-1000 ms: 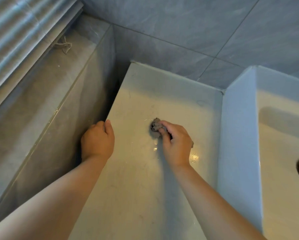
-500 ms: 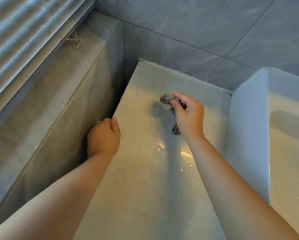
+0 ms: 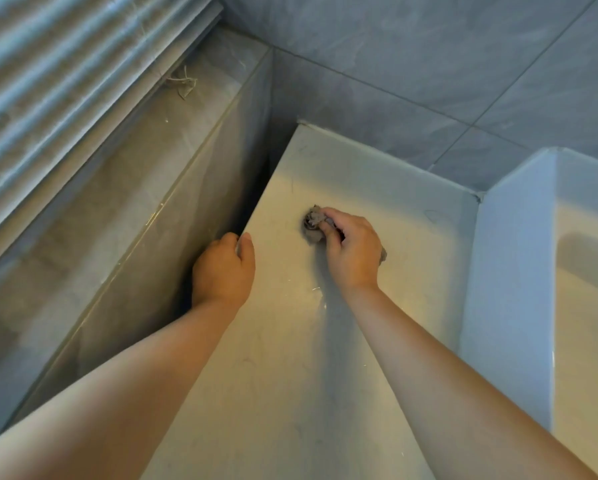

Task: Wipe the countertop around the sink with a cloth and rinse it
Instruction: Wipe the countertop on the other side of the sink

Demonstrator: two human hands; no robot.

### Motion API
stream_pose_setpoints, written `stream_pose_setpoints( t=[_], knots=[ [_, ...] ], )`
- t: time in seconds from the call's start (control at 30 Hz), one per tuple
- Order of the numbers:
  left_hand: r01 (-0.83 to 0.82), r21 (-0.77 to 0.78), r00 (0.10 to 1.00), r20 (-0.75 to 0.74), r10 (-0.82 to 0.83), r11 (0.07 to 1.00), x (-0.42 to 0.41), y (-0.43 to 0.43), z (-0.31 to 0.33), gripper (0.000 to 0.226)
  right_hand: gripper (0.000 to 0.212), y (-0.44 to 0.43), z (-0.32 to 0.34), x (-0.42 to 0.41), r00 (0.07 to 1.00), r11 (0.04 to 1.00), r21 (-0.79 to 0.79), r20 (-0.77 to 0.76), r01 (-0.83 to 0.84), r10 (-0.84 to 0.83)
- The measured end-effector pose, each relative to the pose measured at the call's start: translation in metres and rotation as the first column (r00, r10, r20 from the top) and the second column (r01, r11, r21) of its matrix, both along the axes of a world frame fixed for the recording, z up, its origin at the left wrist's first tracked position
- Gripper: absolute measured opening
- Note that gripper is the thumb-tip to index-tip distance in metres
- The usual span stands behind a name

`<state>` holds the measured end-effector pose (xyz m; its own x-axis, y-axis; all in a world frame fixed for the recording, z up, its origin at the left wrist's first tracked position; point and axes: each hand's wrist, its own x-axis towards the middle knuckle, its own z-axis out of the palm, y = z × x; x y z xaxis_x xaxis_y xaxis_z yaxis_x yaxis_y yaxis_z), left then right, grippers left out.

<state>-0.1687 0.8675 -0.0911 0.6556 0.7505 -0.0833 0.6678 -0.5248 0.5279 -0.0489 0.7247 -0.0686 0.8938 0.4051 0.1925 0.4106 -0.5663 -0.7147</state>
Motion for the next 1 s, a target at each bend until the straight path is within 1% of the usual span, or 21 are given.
stream_pose_setpoints(
  t=[0.03, 0.07, 0.17, 0.27, 0.33, 0.43, 0.47, 0.53, 0.6, 0.67, 0.77, 0.93, 1.0],
  knots=[
    [0.0, -0.033, 1.0, 0.017, 0.0, 0.999, -0.003, 0.001, 0.001, 0.038, 0.023, 0.0, 0.0, -0.007, 1.0, 1.0, 0.0, -0.007, -0.013, 0.013],
    [0.022, -0.034, 0.999, 0.029, -0.021, 0.999, -0.008, 0.003, 0.003, 0.038, 0.024, 0.0, 0.0, -0.015, 1.0, 1.0, -0.002, -0.012, -0.029, 0.029],
    [0.134, 0.048, 0.991, 0.0, -0.135, 0.99, -0.029, 0.003, 0.012, 0.037, 0.025, -0.003, 0.0, -0.038, 0.997, 0.997, -0.012, -0.015, -0.081, 0.081],
    [0.135, 0.01, 0.991, -0.027, -0.135, 0.991, -0.062, -0.005, 0.02, 0.041, 0.025, -0.007, 0.002, -0.06, 0.992, 0.993, -0.012, -0.033, -0.121, 0.12],
    [0.122, -0.03, 0.991, -0.055, -0.123, 0.992, -0.084, -0.01, 0.018, 0.043, 0.024, -0.008, 0.004, -0.069, 0.986, 0.988, -0.028, -0.073, -0.153, 0.151],
    [0.126, -0.054, 0.986, -0.101, -0.131, 0.991, -0.106, -0.013, 0.011, 0.044, 0.022, -0.013, 0.01, -0.08, 0.957, 0.972, -0.047, -0.192, -0.231, 0.218],
    [0.127, -0.053, 0.985, -0.113, -0.133, 0.99, -0.11, -0.013, 0.009, 0.044, 0.021, -0.014, 0.014, -0.082, 0.948, 0.974, -0.02, -0.236, -0.224, 0.213],
    [0.132, -0.064, 0.983, -0.117, -0.139, 0.989, -0.115, -0.014, 0.005, 0.044, 0.021, -0.015, 0.026, -0.081, 0.937, 0.981, 0.102, -0.296, -0.164, 0.188],
    [0.131, -0.078, 0.986, -0.093, -0.138, 0.988, -0.117, -0.015, 0.003, 0.046, 0.027, -0.007, 0.04, -0.069, 0.947, 0.974, 0.187, -0.27, -0.126, 0.174],
    [0.126, -0.072, 0.989, -0.066, -0.13, 0.989, -0.117, -0.016, 0.001, 0.05, 0.026, 0.008, 0.05, -0.048, 0.966, 0.973, 0.189, -0.193, -0.133, 0.17],
    [0.125, -0.08, 0.991, -0.036, -0.129, 0.989, -0.117, -0.016, 0.001, 0.059, 0.018, 0.036, 0.047, -0.006, 0.983, 0.983, 0.133, -0.116, -0.124, 0.14],
    [0.118, -0.098, 0.993, -0.015, -0.12, 0.988, -0.115, -0.016, 0.001, 0.06, 0.018, 0.064, 0.019, 0.031, 0.99, 0.997, 0.059, -0.133, -0.046, 0.054],
    [0.117, -0.104, 0.993, -0.003, -0.118, 0.988, -0.115, -0.016, 0.0, 0.058, 0.019, 0.067, 0.009, 0.03, 0.994, 0.998, 0.031, -0.093, -0.054, 0.056]
  ],
)
